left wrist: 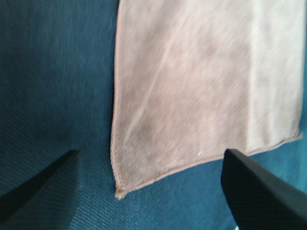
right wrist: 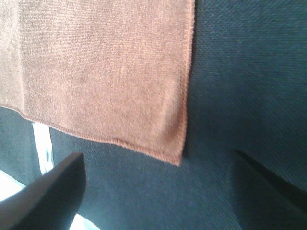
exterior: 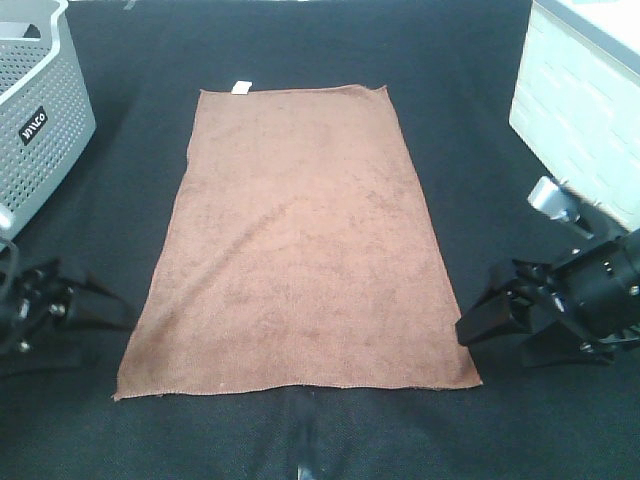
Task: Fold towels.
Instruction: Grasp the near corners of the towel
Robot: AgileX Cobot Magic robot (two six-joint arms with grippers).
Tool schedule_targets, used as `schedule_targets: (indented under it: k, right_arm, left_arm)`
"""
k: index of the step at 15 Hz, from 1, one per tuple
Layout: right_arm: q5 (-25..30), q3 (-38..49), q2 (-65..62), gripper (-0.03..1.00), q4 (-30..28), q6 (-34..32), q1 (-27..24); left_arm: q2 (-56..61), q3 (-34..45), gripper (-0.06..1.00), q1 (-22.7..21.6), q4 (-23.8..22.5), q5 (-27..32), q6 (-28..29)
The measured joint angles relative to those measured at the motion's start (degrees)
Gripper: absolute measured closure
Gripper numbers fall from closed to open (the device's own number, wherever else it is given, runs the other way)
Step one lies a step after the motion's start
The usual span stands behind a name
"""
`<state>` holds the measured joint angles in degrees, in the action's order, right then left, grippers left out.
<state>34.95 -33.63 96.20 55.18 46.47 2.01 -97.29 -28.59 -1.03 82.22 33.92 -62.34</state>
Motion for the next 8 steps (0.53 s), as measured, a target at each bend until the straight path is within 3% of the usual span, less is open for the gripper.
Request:
schedule_targets:
  k: [1,4,6,8]
  right_arm:
    - [0.00,0.00,1.49,0.21,1.89,1.78,0.00]
    - [-1.03,-0.86,6.53,0.22,4.81,5.21,3.67]
    - [-1.72,-3.15,8.88,0.23,7.22,5.04,8.54]
    - [-3.67,-4.30,10.03,0.31,10.14,1.89,10.08]
  left_arm:
    - [-1.83,0.00,0.19,1.66,0.52,-0.11,-0.92]
    - [-5.96,-0.06,0.20,5.73,8.31,-2.23,-5.39]
    - [-7.22,-0.11,0.22,6.99,14.27,-1.72,-9.97]
    - [-8.65,-0.11,0.27,8.42,17.42,-0.74,-14.90]
